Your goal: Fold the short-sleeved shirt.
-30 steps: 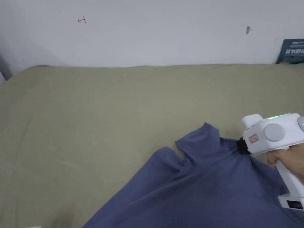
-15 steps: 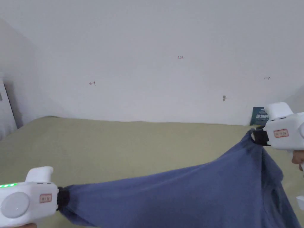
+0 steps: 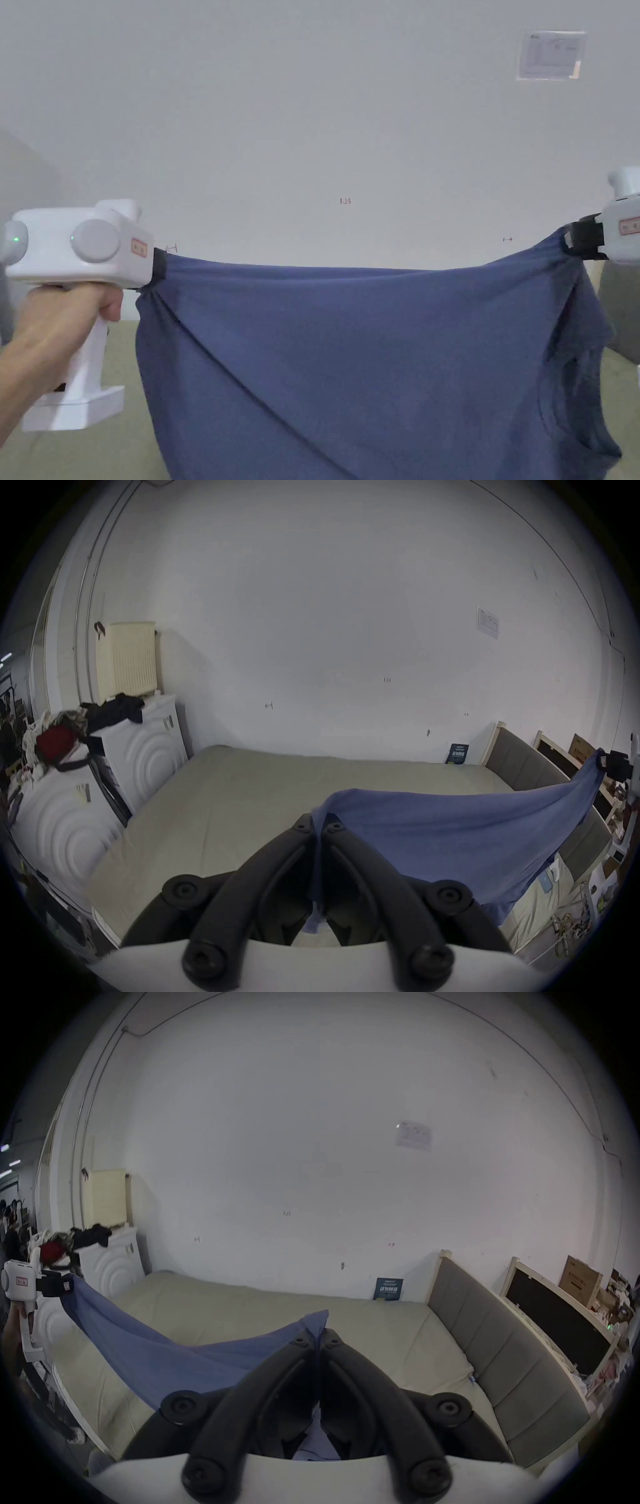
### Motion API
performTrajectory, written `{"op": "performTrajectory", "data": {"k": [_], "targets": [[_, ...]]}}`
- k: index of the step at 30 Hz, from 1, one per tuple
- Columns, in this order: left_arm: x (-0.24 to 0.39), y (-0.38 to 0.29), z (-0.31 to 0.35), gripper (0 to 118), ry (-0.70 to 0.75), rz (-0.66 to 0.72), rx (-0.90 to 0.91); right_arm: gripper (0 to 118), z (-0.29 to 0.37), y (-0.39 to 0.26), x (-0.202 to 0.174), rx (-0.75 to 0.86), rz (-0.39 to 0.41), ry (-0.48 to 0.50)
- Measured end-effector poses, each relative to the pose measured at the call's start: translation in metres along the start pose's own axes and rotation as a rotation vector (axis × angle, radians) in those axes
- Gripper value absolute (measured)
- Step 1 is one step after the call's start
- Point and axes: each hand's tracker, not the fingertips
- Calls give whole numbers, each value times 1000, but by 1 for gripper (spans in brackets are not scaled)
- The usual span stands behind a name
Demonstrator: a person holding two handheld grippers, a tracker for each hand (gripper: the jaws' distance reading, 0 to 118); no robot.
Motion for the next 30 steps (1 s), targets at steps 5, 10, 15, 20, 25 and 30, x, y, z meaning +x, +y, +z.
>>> {"op": "performTrajectory", "data": {"k": [5, 10, 15, 20, 25, 30], "targets": [[6, 26, 4, 0, 37, -20, 28, 3, -5, 14, 0, 29, -43, -6], [7, 42, -3, 0, 79, -19, 51, 3, -20, 27, -4, 45, -61, -6], [9, 58, -9, 0, 106, -36, 75, 3, -39, 45, -9, 50, -52, -8], [12, 76, -28, 0, 121, -44, 73, 3, -65, 62, -8, 55, -47, -19], [19, 93, -57, 0, 134, -64, 78, 3, -107, 84, -11, 48, -33, -34], [24, 112, -95, 0, 148, -58, 81, 3, -149, 101, -10, 47, -46, -49]]}}
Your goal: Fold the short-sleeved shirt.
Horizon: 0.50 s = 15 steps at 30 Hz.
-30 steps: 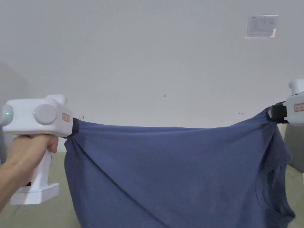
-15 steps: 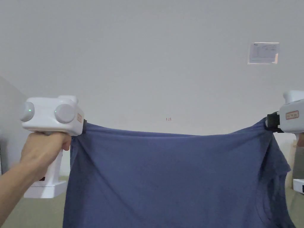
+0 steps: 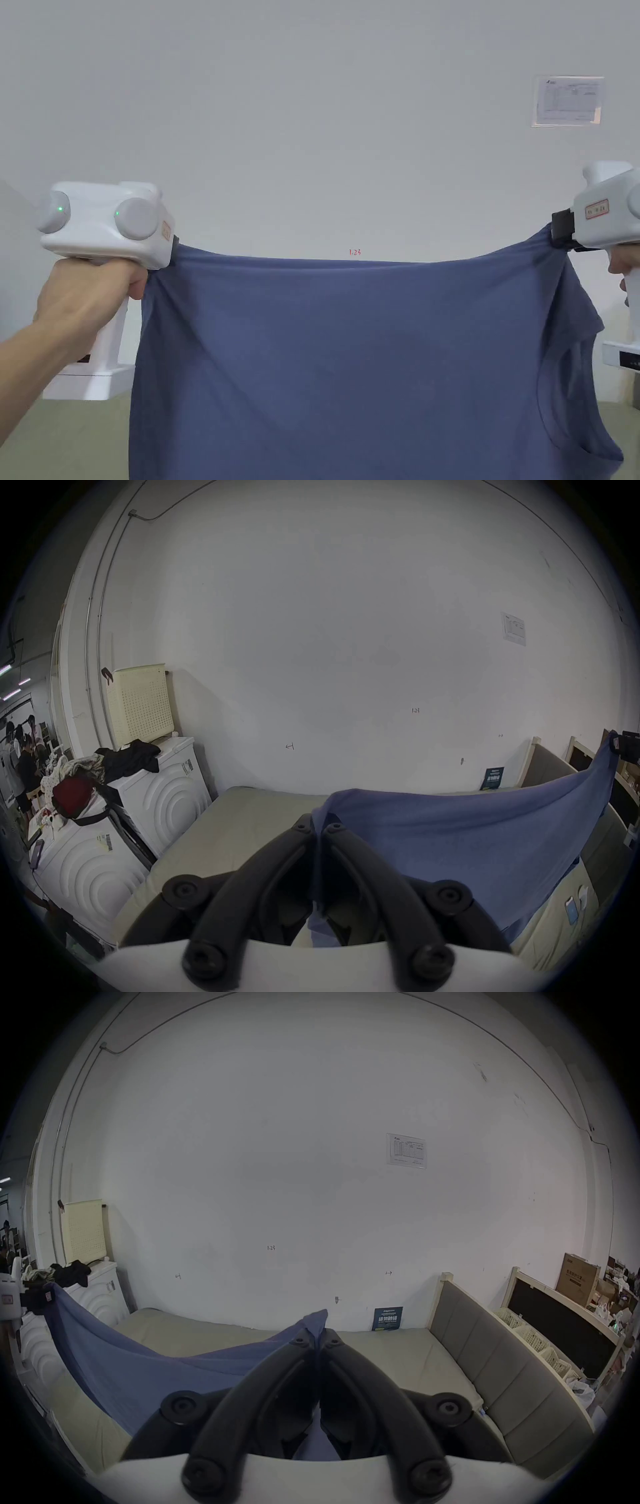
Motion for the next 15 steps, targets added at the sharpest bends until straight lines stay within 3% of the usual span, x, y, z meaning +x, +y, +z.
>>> {"op": "performTrajectory", "data": {"k": [4, 5, 8, 11, 15], "targets": [[13, 12, -36, 0, 15, -10, 8, 3, 13, -4, 1, -1, -2, -13], [17, 15, -45, 0, 26, -28, 4, 3, -23, 5, 5, -32, 5, -20], [26, 19, -71, 0, 37, -6, 7, 3, -35, 9, 9, -27, 7, -23], [34, 20, -96, 0, 43, 16, 6, 3, -100, 21, 3, 6, 21, -61], [48, 18, -128, 0, 57, 20, -2, 3, -129, 24, 1, 44, 35, -22]]}}
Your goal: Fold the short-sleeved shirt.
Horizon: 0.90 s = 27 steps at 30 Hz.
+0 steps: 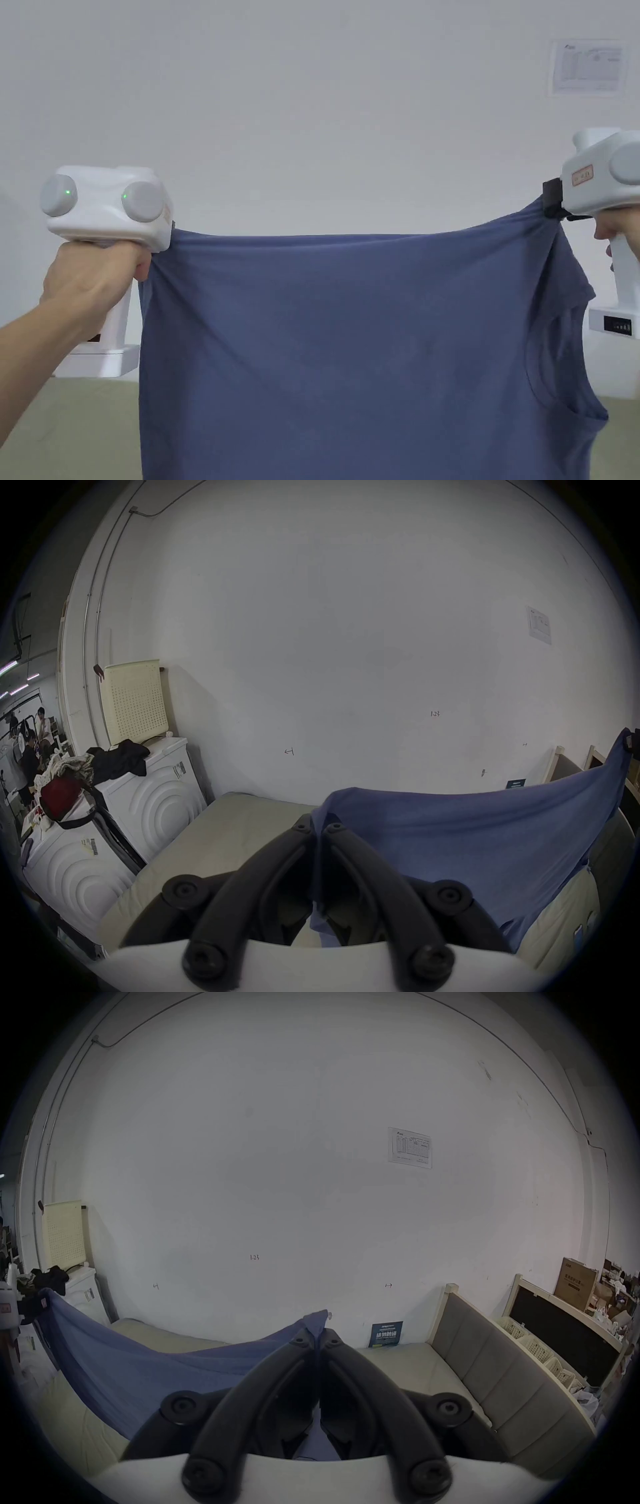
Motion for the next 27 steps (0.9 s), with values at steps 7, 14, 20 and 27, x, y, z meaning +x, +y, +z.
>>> {"op": "performTrajectory", "data": {"k": [7, 14, 20, 27], "targets": [[21, -22, -45, 0, 8, 12, -28, 3, -33, -32, -5, -69, -32, -34], [34, -85, -83, 0, -5, -28, -117, 3, -63, -111, 1, -165, -34, -28], [23, -160, -77, 0, -32, -69, -213, 3, -31, -191, 3, -246, -23, 15], [-12, -258, -10, 0, -87, -76, -285, 3, 80, -291, 10, -311, -54, 52]]}}
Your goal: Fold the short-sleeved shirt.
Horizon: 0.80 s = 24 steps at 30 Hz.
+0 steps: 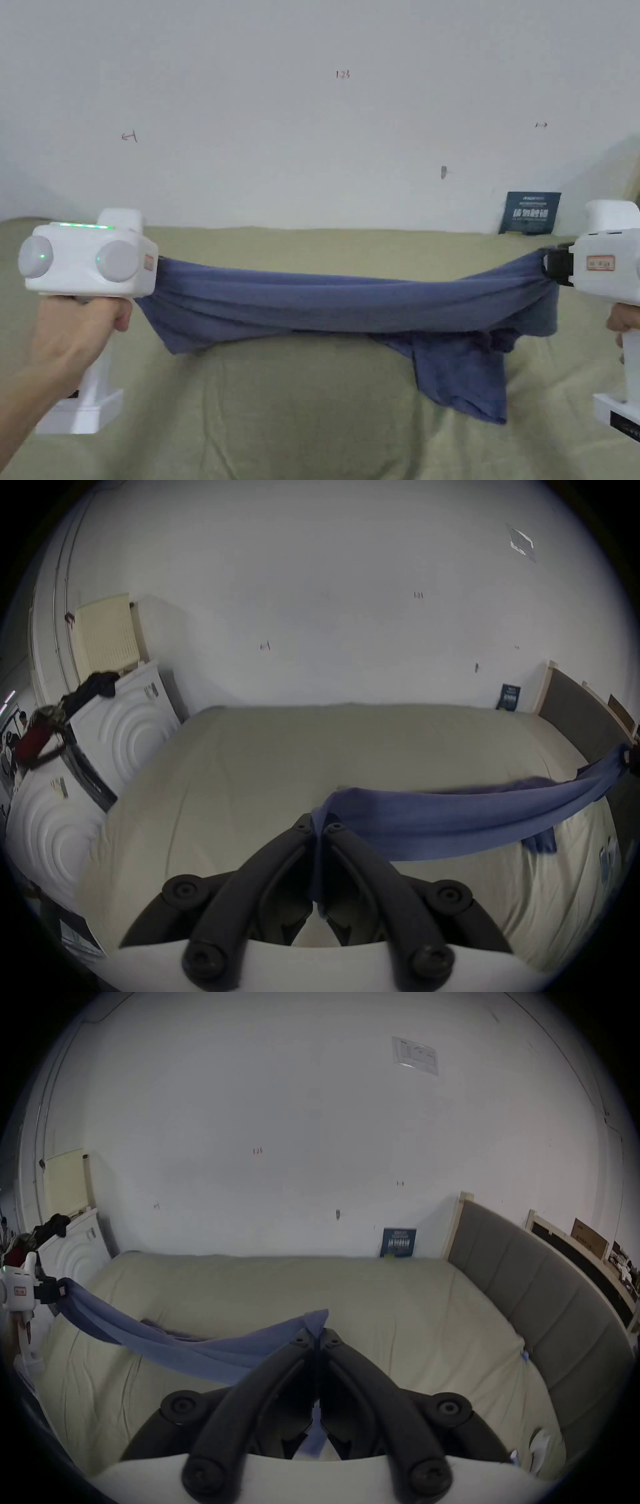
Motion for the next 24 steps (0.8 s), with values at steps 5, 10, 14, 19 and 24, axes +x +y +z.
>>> {"op": "performTrajectory", "data": {"k": [5, 10, 14, 19, 24], "targets": [[-15, -89, 45, 0, -25, -39, -75, 3, 57, -85, 6, -69, -31, 27], [-32, -172, 87, 0, -55, -13, -148, 3, 110, -170, 7, -142, -40, 36], [-49, -219, 115, 0, -84, -4, -187, 3, 145, -225, 9, -198, -63, 56], [-73, -266, 135, 0, -105, -20, -199, 3, 185, -272, 13, -234, -66, 59], [-82, -307, 161, 0, -134, 55, -235, 3, 194, -309, 21, -284, -51, 74]]}}
